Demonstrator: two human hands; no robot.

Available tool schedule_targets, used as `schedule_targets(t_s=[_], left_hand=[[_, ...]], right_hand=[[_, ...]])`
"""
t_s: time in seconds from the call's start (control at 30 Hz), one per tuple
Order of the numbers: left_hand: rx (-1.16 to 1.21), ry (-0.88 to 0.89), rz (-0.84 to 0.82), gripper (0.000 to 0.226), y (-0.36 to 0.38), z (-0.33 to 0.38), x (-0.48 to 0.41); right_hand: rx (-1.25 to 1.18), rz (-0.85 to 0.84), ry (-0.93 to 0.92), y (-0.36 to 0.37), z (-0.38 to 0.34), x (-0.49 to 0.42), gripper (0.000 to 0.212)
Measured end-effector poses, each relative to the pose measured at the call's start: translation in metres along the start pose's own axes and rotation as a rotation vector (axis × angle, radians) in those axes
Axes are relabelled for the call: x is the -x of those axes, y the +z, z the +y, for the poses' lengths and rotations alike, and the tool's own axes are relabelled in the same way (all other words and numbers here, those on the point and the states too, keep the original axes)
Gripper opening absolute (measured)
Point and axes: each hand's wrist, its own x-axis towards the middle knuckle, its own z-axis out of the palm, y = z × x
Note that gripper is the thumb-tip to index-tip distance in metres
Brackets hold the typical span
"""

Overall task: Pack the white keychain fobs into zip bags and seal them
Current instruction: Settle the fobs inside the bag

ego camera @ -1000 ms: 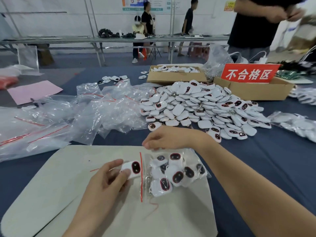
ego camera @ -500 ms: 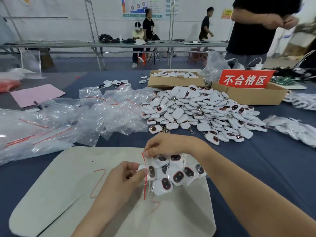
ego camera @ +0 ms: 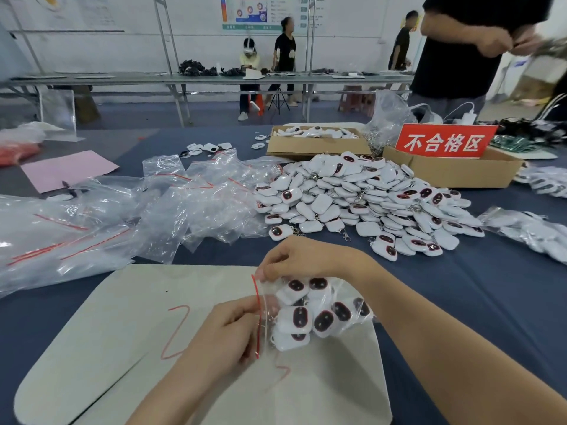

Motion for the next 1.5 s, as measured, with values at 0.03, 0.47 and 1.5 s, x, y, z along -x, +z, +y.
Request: schedule_targets(t_s=[0.03, 0.47, 1.5], left_hand=[[-0.007, 0.051, 0.045, 0.055, -0.003, -0.001, 0.001], [0.037, 0.146, 0.374, 0.048, -0.021, -0.024, -0.08], [0.077, 0.446, 0.146, 0.028, 0.047, 0.027, -0.178]], right_hand=[[-0.063, 0.017, -0.003, -0.003, 0.002, 0.002, 0.02], [-0.304, 0.842, 0.148, -0.024, 0.108, 0.008, 0.033], [-0.491, 0.612, -0.083, -0.022, 0.098, -0.015, 0.01]])
